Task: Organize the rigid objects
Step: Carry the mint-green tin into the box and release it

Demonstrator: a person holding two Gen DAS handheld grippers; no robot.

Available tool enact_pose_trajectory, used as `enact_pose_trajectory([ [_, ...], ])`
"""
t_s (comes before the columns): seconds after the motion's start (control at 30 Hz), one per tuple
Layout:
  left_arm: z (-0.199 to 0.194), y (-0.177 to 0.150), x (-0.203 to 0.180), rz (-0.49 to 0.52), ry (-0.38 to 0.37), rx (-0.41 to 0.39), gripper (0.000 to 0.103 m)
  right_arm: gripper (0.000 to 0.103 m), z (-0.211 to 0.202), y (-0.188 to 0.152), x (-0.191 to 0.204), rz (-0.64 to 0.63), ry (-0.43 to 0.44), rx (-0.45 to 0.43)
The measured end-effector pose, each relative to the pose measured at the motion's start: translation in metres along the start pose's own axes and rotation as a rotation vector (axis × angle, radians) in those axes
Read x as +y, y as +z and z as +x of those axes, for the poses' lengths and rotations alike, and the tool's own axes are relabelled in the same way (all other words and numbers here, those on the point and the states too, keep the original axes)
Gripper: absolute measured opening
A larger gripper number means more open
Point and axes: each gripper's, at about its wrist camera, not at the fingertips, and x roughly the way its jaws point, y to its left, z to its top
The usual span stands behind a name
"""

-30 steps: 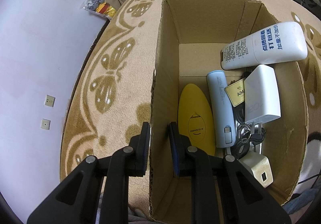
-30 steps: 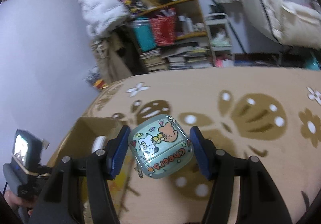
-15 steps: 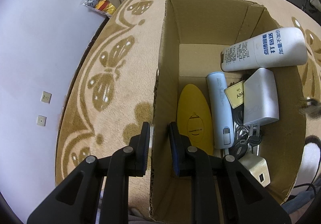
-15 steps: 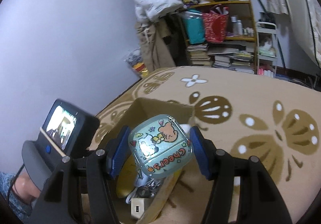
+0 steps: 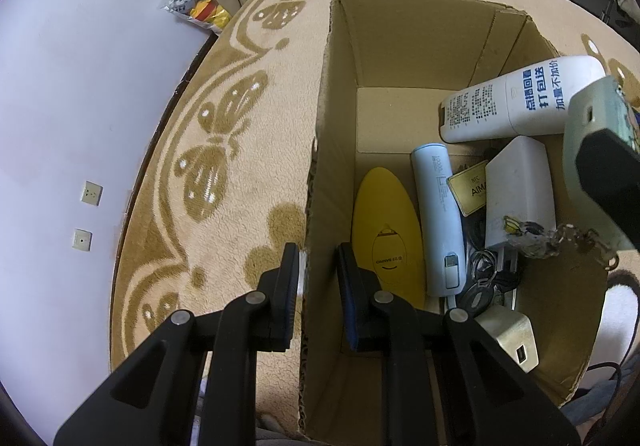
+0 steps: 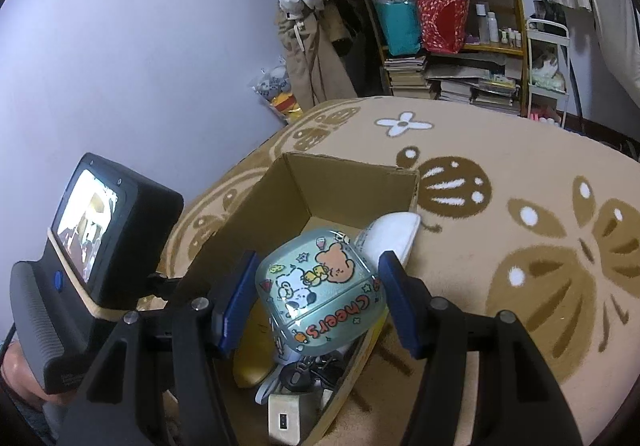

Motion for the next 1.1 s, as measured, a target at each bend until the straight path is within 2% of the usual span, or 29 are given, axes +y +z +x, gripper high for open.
enact_pose_trajectory([
  [0.33, -0.001, -0.001, 0.0, -0.001, -0.002, -0.003, 0.019, 0.066, 0.005, -0.002, 0.008, -0.021, -0.034, 0.021],
  [0.5, -0.002, 0.0, 0.003, -0.011, -0.015, 0.0, 0.019, 0.066, -0.006, 0.001, 0.011, -0.029, -0.057, -0.01],
  [0.57, -0.003, 0.0, 0.001, -0.006, -0.007, -0.003, 0.019, 0.071, -0.011, 0.002, 0.008, -0.02, -0.07, -0.013],
  [0.63, -0.004, -0.001, -0.001, -0.001, 0.0, -0.006, 0.019, 0.083, -0.015, 0.002, 0.005, -0.011, -0.096, -0.02],
  [0.67, -0.004, -0.001, -0.001, -0.001, 0.002, -0.009, 0.019, 0.084, -0.017, 0.002, 0.003, -0.003, -0.107, -0.022],
  [1.03, -0.018, -0.007, -0.001, -0.027, 0.018, -0.033, 0.021, 0.086, -0.033, -0.014, -0.035, 0.126, -0.139, 0.029],
  [1.1, -0.025, -0.008, 0.0, -0.036, 0.016, -0.044, 0.028, 0.086, -0.038, -0.015, -0.038, 0.129, -0.146, 0.041],
])
